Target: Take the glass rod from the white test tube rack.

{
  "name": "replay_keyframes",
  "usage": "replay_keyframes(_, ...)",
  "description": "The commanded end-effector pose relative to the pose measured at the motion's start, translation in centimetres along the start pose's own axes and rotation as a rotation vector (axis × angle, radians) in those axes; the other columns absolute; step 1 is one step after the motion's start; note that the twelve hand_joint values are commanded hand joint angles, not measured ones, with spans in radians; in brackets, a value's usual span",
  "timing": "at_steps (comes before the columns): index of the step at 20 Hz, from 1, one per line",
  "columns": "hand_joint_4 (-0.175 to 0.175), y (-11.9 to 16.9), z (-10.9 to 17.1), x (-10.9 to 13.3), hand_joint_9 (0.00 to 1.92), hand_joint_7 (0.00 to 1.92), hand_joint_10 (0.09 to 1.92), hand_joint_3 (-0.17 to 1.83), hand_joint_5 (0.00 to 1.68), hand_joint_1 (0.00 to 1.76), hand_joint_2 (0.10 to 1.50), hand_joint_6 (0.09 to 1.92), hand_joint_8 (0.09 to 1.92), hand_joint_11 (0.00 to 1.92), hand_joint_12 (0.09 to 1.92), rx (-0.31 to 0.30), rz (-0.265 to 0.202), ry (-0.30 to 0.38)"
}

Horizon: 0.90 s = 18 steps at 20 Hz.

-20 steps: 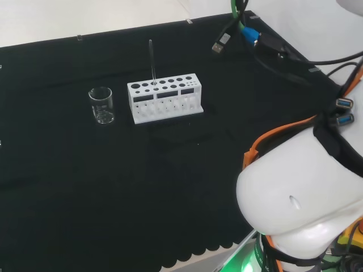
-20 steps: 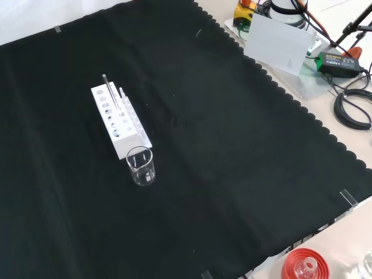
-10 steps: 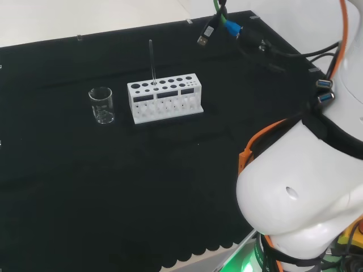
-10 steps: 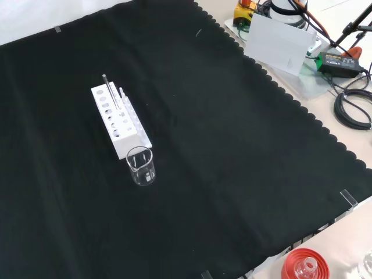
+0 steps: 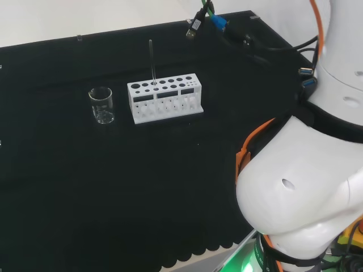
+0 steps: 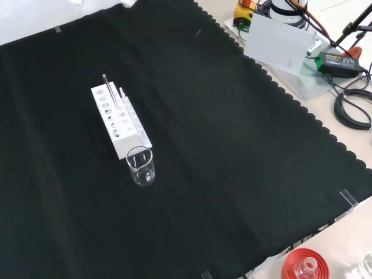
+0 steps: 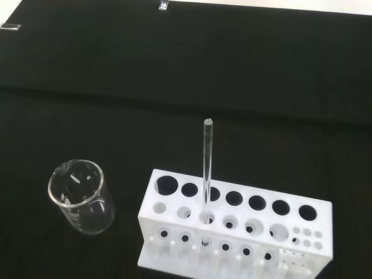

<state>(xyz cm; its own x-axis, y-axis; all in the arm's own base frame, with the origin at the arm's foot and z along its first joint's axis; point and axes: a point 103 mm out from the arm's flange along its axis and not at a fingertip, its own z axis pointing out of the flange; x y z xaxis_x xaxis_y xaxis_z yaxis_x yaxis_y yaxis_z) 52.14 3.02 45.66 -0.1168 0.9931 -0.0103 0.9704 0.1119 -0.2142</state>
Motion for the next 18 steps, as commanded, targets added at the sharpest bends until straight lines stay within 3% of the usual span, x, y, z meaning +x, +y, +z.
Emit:
replay_keyframes(1, 0.007, 1.6, 0.8, -0.7, 0.45, 0.31, 0.90, 0.46, 0.35, 0.57, 0.83, 0.09, 0.76, 0.36, 1.44, 0.027, -0.022, 0.022)
replay_keyframes(18, -0.002, 3.8, 4.9, -2.3, 0.61, 0.38, 0.86, 0.46, 0.37, 0.57, 0.83, 0.09, 0.78, 0.51, 1.39, 0.094, -0.011, 0.025)
